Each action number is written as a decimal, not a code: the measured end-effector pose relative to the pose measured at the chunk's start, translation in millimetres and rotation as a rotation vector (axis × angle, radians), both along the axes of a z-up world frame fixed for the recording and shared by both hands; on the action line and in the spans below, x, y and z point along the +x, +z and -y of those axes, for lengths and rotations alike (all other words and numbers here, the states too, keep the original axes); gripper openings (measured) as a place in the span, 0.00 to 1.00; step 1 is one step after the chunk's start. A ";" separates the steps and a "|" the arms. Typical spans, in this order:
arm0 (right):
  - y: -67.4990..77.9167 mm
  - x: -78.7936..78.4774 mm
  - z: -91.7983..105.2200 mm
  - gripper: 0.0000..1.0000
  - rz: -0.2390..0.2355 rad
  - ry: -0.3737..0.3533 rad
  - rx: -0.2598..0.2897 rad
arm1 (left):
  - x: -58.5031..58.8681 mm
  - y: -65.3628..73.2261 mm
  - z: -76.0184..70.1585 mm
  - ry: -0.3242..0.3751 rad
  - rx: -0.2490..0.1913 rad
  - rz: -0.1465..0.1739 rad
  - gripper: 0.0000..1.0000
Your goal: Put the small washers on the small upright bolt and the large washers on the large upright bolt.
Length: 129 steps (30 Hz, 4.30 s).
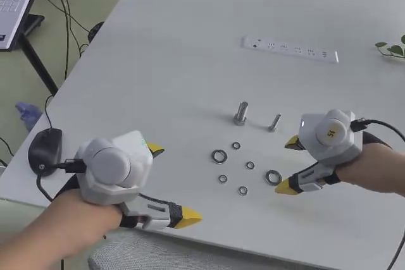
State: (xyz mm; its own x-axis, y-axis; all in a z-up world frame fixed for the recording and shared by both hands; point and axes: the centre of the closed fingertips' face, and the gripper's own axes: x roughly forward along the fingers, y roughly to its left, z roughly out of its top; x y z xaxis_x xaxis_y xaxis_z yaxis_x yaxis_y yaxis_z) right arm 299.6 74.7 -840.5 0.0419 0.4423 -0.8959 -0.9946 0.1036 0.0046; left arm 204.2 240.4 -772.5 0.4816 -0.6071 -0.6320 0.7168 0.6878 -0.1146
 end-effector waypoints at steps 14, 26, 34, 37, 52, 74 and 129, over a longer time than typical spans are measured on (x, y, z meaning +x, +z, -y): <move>-26.4 -4.0 3.2 0.59 0.006 0.098 -0.100 | 5.8 4.3 -1.8 0.025 -0.029 0.024 0.87; -34.6 0.8 3.2 0.56 -0.002 0.112 -0.130 | 6.5 3.7 -13.5 0.041 -0.020 0.014 0.87; -38.2 -1.3 4.3 0.54 -0.007 0.113 -0.144 | 4.8 4.9 -15.7 0.038 -0.024 0.012 0.86; -38.2 -0.8 3.9 0.53 -0.006 0.112 -0.144 | 2.8 3.8 -16.3 0.031 -0.018 0.009 0.85; -36.4 -4.8 2.5 0.37 0.001 0.119 -0.156 | -1.0 -1.5 -22.9 0.025 0.001 -0.001 0.82; -38.8 -4.4 1.8 0.22 -0.004 0.162 -0.326 | -10.7 -6.3 -23.6 0.036 -0.001 -0.018 0.77; 61.3 46.8 -29.1 0.22 -0.009 0.099 -0.309 | -1.7 0.5 -20.7 0.047 -0.030 -0.009 0.78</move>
State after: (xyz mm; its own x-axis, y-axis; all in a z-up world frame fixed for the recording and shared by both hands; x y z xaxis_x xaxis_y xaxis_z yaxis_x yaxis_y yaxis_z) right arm 346.4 103.8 -779.2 0.0037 0.1512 -0.9885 -1.0000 0.0043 -0.0031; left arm 202.4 261.1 -771.9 0.5042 -0.6029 -0.6183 0.6829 0.7166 -0.1419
